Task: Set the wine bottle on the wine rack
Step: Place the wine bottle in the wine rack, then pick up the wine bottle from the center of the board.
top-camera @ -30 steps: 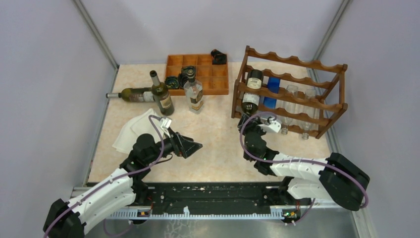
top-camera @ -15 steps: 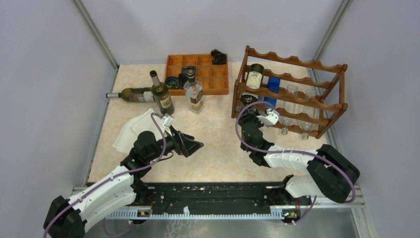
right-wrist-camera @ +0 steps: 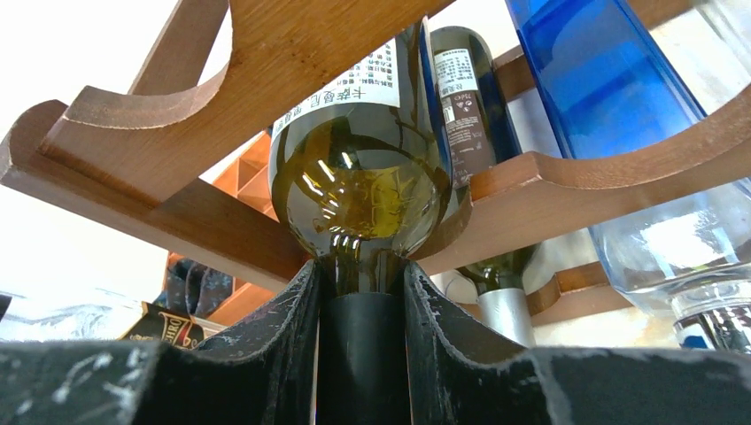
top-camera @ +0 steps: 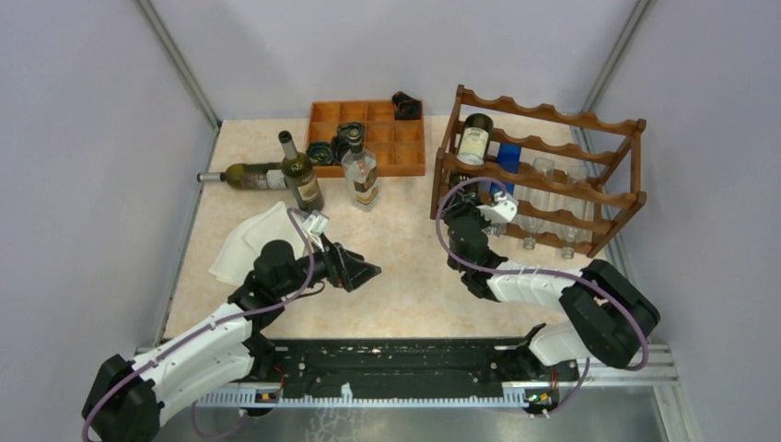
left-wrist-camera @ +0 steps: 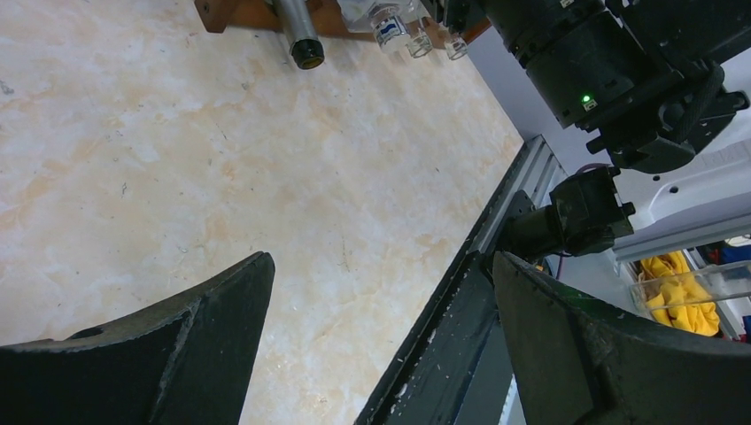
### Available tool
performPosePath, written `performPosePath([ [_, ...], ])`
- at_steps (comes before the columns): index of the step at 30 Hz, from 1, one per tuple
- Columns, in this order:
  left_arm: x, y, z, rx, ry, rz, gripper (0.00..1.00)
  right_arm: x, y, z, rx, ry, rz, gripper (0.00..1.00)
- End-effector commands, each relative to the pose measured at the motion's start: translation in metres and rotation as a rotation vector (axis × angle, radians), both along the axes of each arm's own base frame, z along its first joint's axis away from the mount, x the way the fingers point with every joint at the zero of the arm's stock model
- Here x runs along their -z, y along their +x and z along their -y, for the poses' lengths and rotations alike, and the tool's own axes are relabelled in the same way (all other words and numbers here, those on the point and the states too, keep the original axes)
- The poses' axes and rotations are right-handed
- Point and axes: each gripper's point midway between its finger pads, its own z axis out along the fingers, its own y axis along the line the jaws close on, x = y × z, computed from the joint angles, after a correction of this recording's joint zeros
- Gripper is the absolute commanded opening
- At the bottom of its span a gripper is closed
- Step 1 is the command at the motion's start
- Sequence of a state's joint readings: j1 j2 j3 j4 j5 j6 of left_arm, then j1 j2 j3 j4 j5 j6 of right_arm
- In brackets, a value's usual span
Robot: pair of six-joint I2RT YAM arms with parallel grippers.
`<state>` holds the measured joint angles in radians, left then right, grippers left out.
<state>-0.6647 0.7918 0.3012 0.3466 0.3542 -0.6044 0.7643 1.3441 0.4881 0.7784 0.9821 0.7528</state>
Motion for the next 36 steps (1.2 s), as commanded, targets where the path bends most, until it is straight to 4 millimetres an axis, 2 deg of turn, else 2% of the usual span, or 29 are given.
performPosePath([
  [1, -0.024, 0.005, 0.004, 0.017, -0.032, 0.067, 0.99, -0.074, 0.015, -0.005, 0.011, 0.164, 0.200, 0.00],
  [17, -0.026, 0.008, 0.006, 0.012, -0.031, 0.052, 0.99, -0.069, 0.028, 0.009, 0.048, 0.143, 0.185, 0.00],
  [29, -0.028, 0.008, 0.006, 0.006, -0.037, 0.043, 0.99, -0.055, 0.043, 0.008, 0.029, 0.118, 0.134, 0.04],
  [31, -0.028, 0.008, 0.005, 0.003, -0.038, 0.042, 0.99, -0.052, 0.045, 0.008, 0.029, 0.117, 0.125, 0.07],
  [36, -0.030, 0.006, 0.003, 0.000, -0.042, 0.040, 0.99, -0.051, 0.044, 0.009, 0.019, 0.119, 0.116, 0.29],
])
